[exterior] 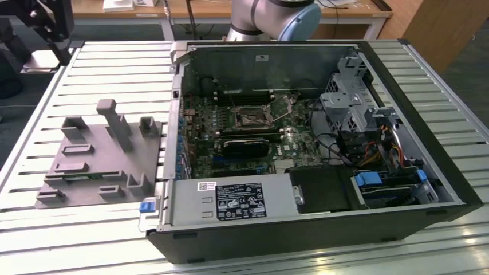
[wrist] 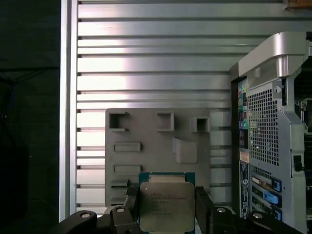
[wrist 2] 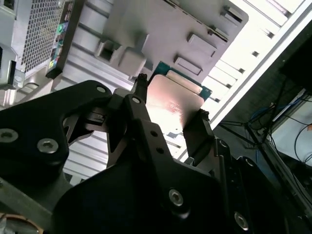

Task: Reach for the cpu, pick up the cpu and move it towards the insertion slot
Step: 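Pick up the cpu and move it towards the insertion slot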

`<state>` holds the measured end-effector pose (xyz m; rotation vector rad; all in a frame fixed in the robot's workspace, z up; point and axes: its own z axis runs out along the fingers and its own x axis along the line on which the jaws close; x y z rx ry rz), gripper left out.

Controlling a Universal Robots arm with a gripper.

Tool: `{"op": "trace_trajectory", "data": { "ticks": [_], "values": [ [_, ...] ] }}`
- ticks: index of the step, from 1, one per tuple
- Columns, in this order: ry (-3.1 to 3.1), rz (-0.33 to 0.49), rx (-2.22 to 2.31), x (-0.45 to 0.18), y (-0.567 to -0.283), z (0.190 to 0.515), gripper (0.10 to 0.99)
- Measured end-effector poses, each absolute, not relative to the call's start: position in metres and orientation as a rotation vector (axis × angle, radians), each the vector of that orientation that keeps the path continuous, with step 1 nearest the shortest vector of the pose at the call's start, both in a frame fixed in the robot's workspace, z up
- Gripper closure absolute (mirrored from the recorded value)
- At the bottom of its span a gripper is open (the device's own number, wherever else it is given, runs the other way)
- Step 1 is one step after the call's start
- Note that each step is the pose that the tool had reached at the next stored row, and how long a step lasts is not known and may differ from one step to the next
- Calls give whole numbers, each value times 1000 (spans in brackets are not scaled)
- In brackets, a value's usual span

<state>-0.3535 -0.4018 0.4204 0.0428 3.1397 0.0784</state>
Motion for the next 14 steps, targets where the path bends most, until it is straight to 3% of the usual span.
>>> {"op": "trace_trajectory", "data": {
  "ticks": [14],
  "values": [
    [3140,78,43,-293,-401,417,541]
  ]
}}
